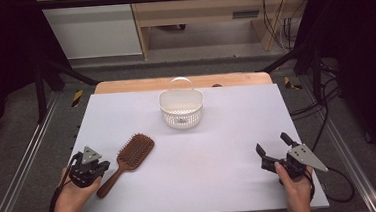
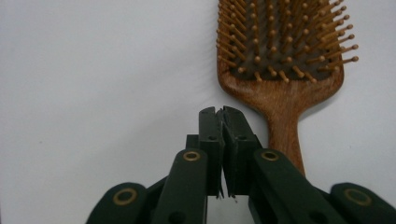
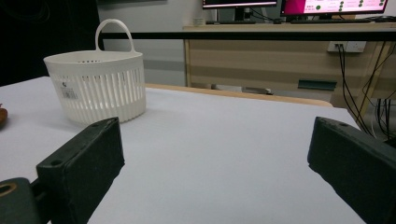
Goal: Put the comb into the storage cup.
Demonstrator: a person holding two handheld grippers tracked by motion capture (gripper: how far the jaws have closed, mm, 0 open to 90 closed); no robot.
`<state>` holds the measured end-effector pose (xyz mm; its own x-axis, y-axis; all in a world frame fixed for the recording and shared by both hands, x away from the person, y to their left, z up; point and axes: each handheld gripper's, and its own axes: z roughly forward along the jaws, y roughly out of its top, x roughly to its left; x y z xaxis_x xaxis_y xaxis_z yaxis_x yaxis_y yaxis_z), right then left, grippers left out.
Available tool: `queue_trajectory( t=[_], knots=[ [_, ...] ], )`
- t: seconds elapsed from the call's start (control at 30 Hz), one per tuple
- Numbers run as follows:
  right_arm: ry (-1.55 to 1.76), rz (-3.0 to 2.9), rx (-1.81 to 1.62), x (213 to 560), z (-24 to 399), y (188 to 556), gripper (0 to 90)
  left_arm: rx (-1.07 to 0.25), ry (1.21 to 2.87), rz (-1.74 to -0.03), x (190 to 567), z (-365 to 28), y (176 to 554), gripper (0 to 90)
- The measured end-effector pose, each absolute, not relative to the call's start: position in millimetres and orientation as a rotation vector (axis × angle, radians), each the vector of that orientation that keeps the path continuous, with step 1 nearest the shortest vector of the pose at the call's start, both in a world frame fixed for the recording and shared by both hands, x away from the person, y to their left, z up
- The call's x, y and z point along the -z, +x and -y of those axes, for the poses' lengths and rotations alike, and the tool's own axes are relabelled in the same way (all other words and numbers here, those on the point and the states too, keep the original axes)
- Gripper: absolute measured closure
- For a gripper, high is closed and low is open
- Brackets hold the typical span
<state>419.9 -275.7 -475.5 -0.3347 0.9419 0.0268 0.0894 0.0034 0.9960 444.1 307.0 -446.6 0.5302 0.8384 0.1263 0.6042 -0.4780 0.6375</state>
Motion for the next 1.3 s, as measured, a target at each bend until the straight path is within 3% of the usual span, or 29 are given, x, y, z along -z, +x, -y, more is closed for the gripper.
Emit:
queue_trajectory(
  t=[0.73, 1.3],
  knots=[
    [1.122, -1.532, -1.411, 476.4, 276.3, 420.9, 4.1, -0.498, 2.290, -1.214, 461.6, -314.3, 446.3, 89.6],
    [1.131, -1.531, -1.411, 476.3, 277.4, 421.2, 4.2, -0.445, 2.332, -1.169, 459.8, -296.4, 445.7, 89.6]
  ],
)
